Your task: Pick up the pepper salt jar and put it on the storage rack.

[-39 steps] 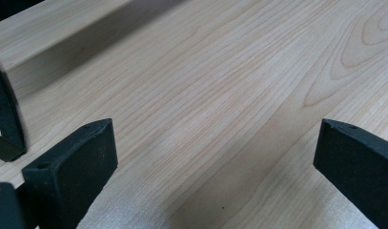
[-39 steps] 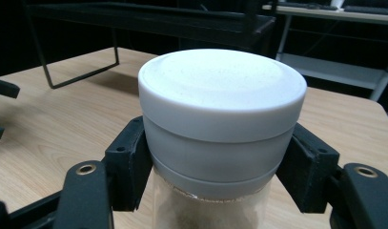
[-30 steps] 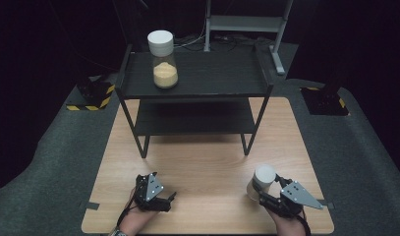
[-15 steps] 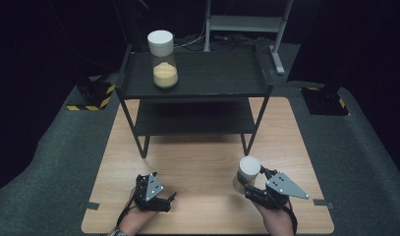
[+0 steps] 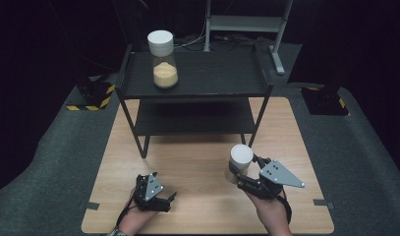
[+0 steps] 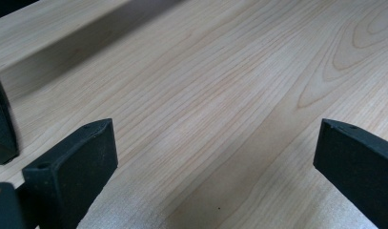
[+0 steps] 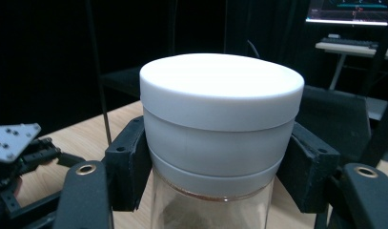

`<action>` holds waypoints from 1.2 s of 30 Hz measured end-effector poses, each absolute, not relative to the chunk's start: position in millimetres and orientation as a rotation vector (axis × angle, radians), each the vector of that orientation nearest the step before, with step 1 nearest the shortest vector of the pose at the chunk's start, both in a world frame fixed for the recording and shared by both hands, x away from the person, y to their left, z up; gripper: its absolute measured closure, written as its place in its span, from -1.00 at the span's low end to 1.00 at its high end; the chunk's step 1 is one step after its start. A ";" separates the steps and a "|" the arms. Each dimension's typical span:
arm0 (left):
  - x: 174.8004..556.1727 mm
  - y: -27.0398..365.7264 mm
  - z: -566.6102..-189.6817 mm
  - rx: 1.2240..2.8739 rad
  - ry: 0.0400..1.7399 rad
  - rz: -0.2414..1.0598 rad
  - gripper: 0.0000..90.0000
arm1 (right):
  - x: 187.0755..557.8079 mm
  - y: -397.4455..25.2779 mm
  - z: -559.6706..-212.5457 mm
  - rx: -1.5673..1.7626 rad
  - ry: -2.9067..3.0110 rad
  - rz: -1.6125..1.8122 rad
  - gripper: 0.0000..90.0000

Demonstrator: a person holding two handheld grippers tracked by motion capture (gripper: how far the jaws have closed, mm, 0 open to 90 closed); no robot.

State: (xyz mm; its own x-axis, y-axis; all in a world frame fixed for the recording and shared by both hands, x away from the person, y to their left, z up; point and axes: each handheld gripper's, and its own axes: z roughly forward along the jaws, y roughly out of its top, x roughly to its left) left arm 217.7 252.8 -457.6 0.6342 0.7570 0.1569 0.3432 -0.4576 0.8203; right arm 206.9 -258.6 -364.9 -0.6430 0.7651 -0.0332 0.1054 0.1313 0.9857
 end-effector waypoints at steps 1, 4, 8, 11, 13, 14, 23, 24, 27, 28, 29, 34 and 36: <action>217.8 252.9 -457.6 2.059 0.859 0.662 -0.97 | 207.5 -257.9 -362.1 0.832 1.860 1.558 -0.24; 217.9 253.1 -457.5 2.058 0.862 0.662 -0.97 | 209.1 -255.2 -352.8 0.822 1.853 1.567 -0.23; 217.9 253.1 -457.6 2.057 0.862 0.662 -0.97 | 211.9 -252.5 -340.6 0.802 1.844 1.585 -0.24; 218.1 253.3 -457.6 2.057 0.862 0.661 -0.97 | 214.2 -250.1 -331.6 0.788 1.841 1.591 -0.24; 218.3 253.9 -457.6 2.055 0.863 0.658 -0.97 | 215.2 -248.0 -325.6 0.781 1.839 1.590 -0.24; 218.3 254.2 -457.5 2.054 0.864 0.656 -0.97 | 215.7 -247.1 -323.0 0.778 1.837 1.591 -0.24; 218.6 255.1 -457.7 2.049 0.866 0.651 -0.97 | 221.2 -242.9 -303.5 0.758 1.818 1.611 -0.24; 218.5 255.2 -457.8 2.049 0.866 0.651 -0.97 | 221.2 -242.9 -303.5 0.758 1.818 1.611 -0.24; 218.6 255.4 -457.6 2.052 0.862 0.652 -0.97 | 223.2 -241.6 -295.1 0.755 1.809 1.617 -0.23; 218.6 255.6 -457.6 2.051 0.861 0.651 -0.97 | 223.7 -241.2 -292.8 0.752 1.805 1.618 -0.23; 218.6 255.6 -457.6 2.051 0.861 0.651 -0.97 | 223.7 -241.2 -292.8 0.752 1.805 1.618 -0.23; 218.7 256.2 -458.1 2.046 0.862 0.647 -0.97 | 227.4 -239.3 -278.4 0.742 1.779 1.620 -0.24; 218.7 256.6 -458.1 2.045 0.863 0.646 -0.97 | 228.0 -238.9 -276.1 0.742 1.775 1.621 -0.23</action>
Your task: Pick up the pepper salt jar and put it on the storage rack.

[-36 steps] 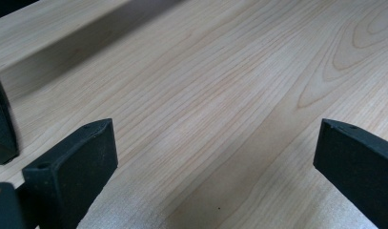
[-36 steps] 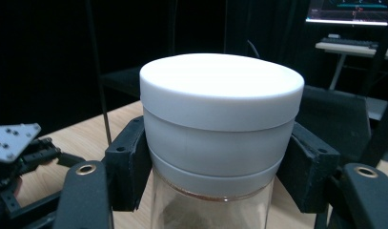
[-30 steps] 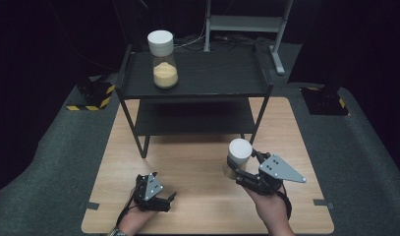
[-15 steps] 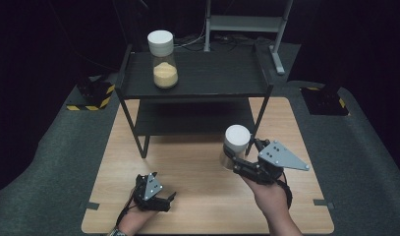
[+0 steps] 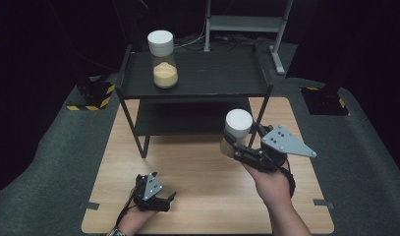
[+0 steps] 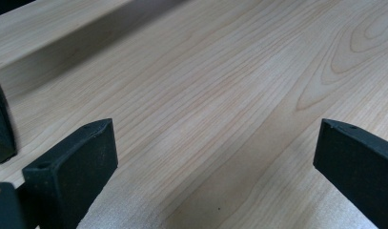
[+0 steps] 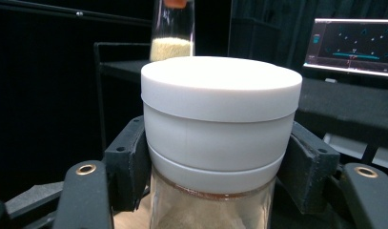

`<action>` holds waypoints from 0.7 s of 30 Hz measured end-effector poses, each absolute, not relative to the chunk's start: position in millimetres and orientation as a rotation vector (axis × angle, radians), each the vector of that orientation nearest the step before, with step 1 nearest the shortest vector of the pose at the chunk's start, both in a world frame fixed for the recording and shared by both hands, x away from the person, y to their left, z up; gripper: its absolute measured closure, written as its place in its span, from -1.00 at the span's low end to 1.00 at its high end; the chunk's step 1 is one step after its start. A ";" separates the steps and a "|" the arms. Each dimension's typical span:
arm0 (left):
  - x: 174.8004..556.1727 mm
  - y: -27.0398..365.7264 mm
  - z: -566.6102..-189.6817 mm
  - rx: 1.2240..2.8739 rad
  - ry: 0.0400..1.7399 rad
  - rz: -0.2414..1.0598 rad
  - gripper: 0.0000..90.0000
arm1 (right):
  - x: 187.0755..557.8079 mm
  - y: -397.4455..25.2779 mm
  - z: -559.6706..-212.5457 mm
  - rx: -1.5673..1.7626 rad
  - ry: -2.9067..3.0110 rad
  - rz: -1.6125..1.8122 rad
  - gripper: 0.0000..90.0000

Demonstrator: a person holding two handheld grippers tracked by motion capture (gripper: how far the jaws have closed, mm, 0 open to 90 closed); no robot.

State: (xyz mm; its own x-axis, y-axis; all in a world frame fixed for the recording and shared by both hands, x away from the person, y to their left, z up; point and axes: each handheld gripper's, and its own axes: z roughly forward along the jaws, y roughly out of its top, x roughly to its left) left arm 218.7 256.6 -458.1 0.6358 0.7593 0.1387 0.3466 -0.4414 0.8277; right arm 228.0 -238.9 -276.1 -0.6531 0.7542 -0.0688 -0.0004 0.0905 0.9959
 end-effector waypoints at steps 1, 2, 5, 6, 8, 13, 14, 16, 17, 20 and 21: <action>218.8 256.8 -458.2 2.044 0.863 0.645 -0.97 | 228.8 -238.3 -272.4 0.741 1.766 1.621 -0.23; 218.9 257.0 -458.2 2.043 0.863 0.644 -0.97 | 229.8 -238.2 -270.5 0.739 1.760 1.621 -0.23; 218.9 257.1 -458.3 2.042 0.863 0.643 -0.97 | 232.6 -238.1 -263.9 0.749 1.748 1.629 -0.24; 218.9 257.1 -458.3 2.042 0.863 0.643 -0.97 | 232.6 -238.1 -263.9 0.749 1.748 1.629 -0.24; 218.8 257.2 -458.4 2.042 0.862 0.643 -0.97 | 234.4 -238.0 -259.6 0.751 1.741 1.634 -0.24; 218.7 257.4 -458.5 2.039 0.863 0.643 -0.97 | 235.9 -232.5 -245.8 0.726 1.720 1.619 -0.24; 218.6 257.5 -458.6 2.038 0.863 0.642 -0.97 | 236.3 -231.7 -243.5 0.722 1.714 1.619 -0.24; 218.5 257.6 -459.0 2.035 0.865 0.642 -0.97 | 237.2 -230.1 -239.3 0.723 1.704 1.623 -0.24; 218.6 257.8 -458.8 2.035 0.864 0.641 -0.97 | 238.0 -229.3 -237.1 0.721 1.699 1.625 -0.24; 218.8 258.5 -459.0 2.033 0.865 0.636 -0.97 | 240.5 -226.8 -230.8 0.721 1.687 1.627 -0.23; 218.8 258.6 -459.1 2.032 0.865 0.636 -0.97 | 241.6 -225.9 -228.7 0.724 1.682 1.629 -0.24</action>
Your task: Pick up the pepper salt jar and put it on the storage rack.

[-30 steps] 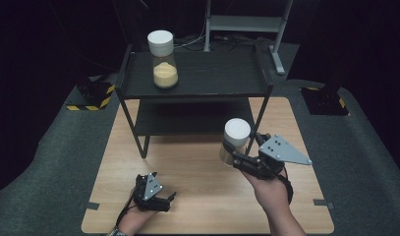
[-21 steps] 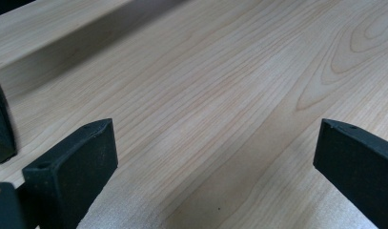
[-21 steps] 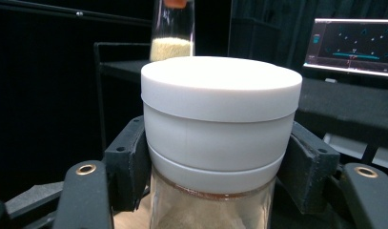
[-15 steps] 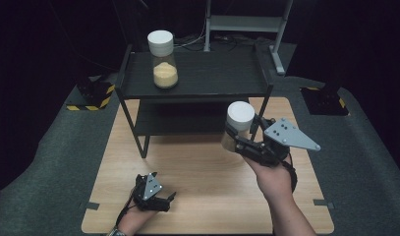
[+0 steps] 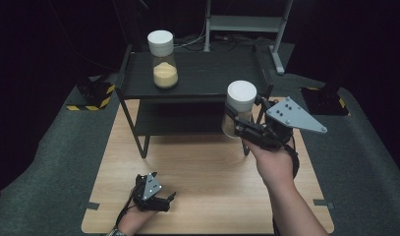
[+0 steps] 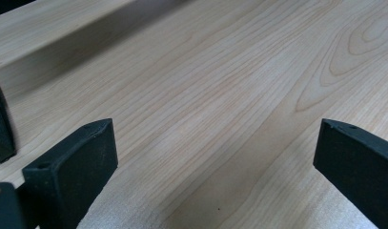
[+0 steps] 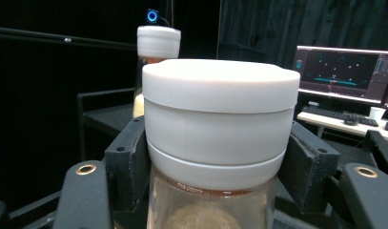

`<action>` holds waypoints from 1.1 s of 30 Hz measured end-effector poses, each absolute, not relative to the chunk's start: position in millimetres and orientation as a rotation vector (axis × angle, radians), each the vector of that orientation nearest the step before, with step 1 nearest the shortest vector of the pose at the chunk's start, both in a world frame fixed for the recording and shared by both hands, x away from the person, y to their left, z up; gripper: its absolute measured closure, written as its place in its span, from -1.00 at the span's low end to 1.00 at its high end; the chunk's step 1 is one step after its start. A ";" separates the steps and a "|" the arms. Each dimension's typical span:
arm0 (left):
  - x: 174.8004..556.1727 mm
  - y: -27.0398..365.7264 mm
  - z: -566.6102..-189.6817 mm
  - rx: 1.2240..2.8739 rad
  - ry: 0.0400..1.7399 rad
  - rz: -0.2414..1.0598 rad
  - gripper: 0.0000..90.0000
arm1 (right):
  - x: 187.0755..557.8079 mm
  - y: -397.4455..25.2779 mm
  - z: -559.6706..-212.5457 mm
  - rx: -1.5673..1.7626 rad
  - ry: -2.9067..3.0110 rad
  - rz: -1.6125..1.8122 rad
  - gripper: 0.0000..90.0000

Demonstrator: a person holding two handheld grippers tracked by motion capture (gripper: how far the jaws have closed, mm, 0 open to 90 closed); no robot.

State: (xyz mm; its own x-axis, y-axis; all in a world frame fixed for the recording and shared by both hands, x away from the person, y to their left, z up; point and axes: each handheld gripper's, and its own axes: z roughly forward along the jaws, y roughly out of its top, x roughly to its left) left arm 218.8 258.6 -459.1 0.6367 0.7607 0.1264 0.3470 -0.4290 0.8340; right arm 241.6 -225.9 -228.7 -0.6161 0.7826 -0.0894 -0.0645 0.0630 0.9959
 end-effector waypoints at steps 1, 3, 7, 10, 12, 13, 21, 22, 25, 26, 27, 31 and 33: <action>218.8 258.7 -459.0 2.033 0.864 0.637 -0.97 | 243.0 -225.4 -226.5 0.726 1.680 1.629 -0.24; 219.2 259.3 -458.7 2.034 0.862 0.635 -0.97 | 248.2 -224.2 -220.6 0.736 1.673 1.636 -0.24; 219.5 259.7 -458.8 2.033 0.862 0.631 -0.97 | 252.5 -221.6 -214.5 0.738 1.658 1.635 -0.24; 219.9 259.7 -458.6 2.035 0.861 0.629 -0.97 | 255.8 -219.0 -209.8 0.734 1.648 1.630 -0.24; 219.9 259.7 -458.5 2.036 0.861 0.629 -0.97 | 257.4 -217.9 -207.6 0.738 1.646 1.631 -0.24; 219.6 259.5 -458.8 2.033 0.862 0.631 -0.97 | 260.1 -215.9 -204.4 0.743 1.643 1.630 -0.24; 218.9 258.5 -458.7 2.038 0.857 0.637 -0.97 | 273.0 -208.0 -195.9 0.749 1.637 1.614 -0.24; 219.3 259.0 -458.5 2.039 0.857 0.633 -0.97 | 278.9 -206.7 -195.3 0.750 1.638 1.618 -0.24; 219.5 259.1 -458.5 2.040 0.855 0.632 -0.97 | 285.0 -204.2 -194.6 0.747 1.637 1.616 -0.24; 219.4 258.9 -458.5 2.040 0.854 0.633 -0.97 | 286.8 -203.2 -194.5 0.746 1.635 1.617 -0.24; 219.3 258.8 -458.5 2.041 0.853 0.634 -0.97 | 289.1 -201.8 -194.4 0.741 1.632 1.614 -0.24; 220.0 259.8 -458.5 2.040 0.850 0.627 -0.97 | 297.9 -195.2 -193.6 0.744 1.618 1.611 -0.24; 220.2 260.5 -458.6 2.038 0.849 0.624 -0.97 | 306.5 -190.0 -193.7 0.750 1.607 1.614 -0.24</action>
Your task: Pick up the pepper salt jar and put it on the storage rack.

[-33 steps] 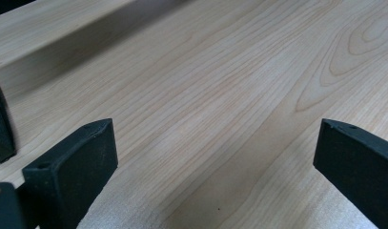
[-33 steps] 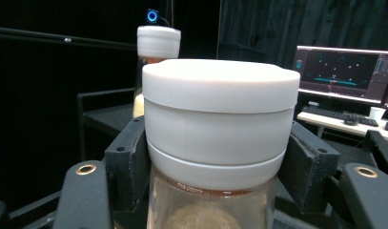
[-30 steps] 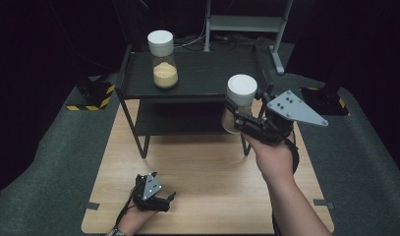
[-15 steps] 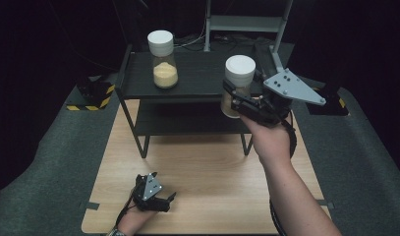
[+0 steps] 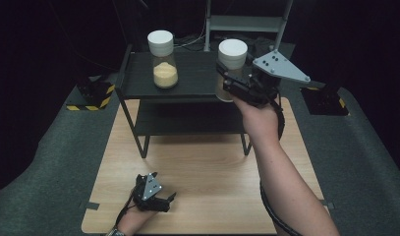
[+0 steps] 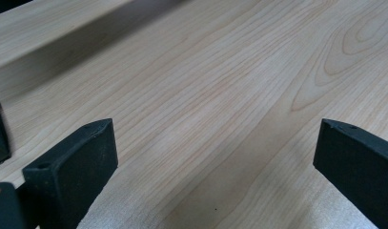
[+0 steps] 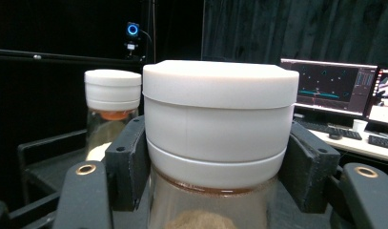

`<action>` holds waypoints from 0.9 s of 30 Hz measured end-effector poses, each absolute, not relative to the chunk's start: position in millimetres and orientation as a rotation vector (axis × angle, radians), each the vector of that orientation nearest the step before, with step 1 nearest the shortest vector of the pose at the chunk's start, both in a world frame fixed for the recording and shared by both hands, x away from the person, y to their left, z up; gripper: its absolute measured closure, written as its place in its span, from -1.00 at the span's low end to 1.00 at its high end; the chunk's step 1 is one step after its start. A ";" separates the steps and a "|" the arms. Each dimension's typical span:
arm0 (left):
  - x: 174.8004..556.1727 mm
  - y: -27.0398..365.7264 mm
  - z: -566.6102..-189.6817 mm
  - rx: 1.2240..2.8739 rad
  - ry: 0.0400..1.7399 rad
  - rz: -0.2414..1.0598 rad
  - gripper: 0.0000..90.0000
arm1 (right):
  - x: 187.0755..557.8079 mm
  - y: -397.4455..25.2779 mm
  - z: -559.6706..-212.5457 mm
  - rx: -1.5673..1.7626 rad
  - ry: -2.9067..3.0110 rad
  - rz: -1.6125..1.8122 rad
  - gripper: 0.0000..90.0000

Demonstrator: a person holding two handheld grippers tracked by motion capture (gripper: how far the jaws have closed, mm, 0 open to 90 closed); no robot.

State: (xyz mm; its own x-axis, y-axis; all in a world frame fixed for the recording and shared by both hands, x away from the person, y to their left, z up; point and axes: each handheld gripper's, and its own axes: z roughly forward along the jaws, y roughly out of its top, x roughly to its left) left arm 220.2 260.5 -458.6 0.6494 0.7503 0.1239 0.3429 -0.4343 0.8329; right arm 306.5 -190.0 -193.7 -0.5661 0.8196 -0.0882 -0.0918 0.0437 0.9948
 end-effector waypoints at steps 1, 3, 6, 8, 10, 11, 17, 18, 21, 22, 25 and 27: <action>220.6 260.9 -458.4 2.039 0.848 0.620 -0.97 | 308.6 -189.0 -193.8 0.746 1.605 1.610 -0.24; 220.7 261.1 -458.5 2.038 0.848 0.619 -0.97 | 311.5 -187.1 -193.5 0.748 1.604 1.608 -0.24; 221.3 262.0 -458.4 2.038 0.845 0.615 -0.97 | 319.8 -183.7 -193.4 0.763 1.606 1.608 -0.24; 221.3 262.3 -458.5 2.037 0.844 0.613 -0.97 | 325.9 -181.2 -193.8 0.779 1.606 1.613 -0.24; 221.0 262.2 -458.6 2.036 0.846 0.615 -0.97 | 328.0 -179.9 -194.5 0.782 1.602 1.615 -0.24; 221.0 262.1 -458.7 2.036 0.846 0.615 -0.97 | 329.4 -179.3 -194.8 0.784 1.601 1.616 -0.24; 221.2 262.4 -458.6 2.036 0.844 0.613 -0.97 | 339.0 -174.9 -196.9 0.790 1.596 1.633 -0.24; 221.2 262.6 -458.7 2.035 0.844 0.612 -0.97 | 340.4 -173.3 -197.4 0.788 1.594 1.631 -0.24; 221.6 263.2 -458.8 2.034 0.843 0.609 -0.97 | 344.3 -169.0 -198.5 0.791 1.595 1.623 -0.24; 221.6 263.2 -458.8 2.034 0.843 0.609 -0.97 | 344.3 -169.0 -198.5 0.791 1.595 1.623 -0.24; 221.7 263.2 -458.7 2.035 0.842 0.608 -0.97 | 347.3 -167.1 -199.8 0.796 1.597 1.619 -0.24; 221.6 263.1 -458.7 2.035 0.842 0.609 -0.97 | 349.1 -166.2 -201.0 0.804 1.596 1.619 -0.24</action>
State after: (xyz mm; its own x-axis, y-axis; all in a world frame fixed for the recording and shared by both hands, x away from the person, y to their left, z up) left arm 221.6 263.1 -458.7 0.6579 0.7443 0.1147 0.3416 -0.4307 0.8354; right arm 349.1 -166.2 -201.0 -0.5509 0.8330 -0.0512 -0.0633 0.0195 0.9978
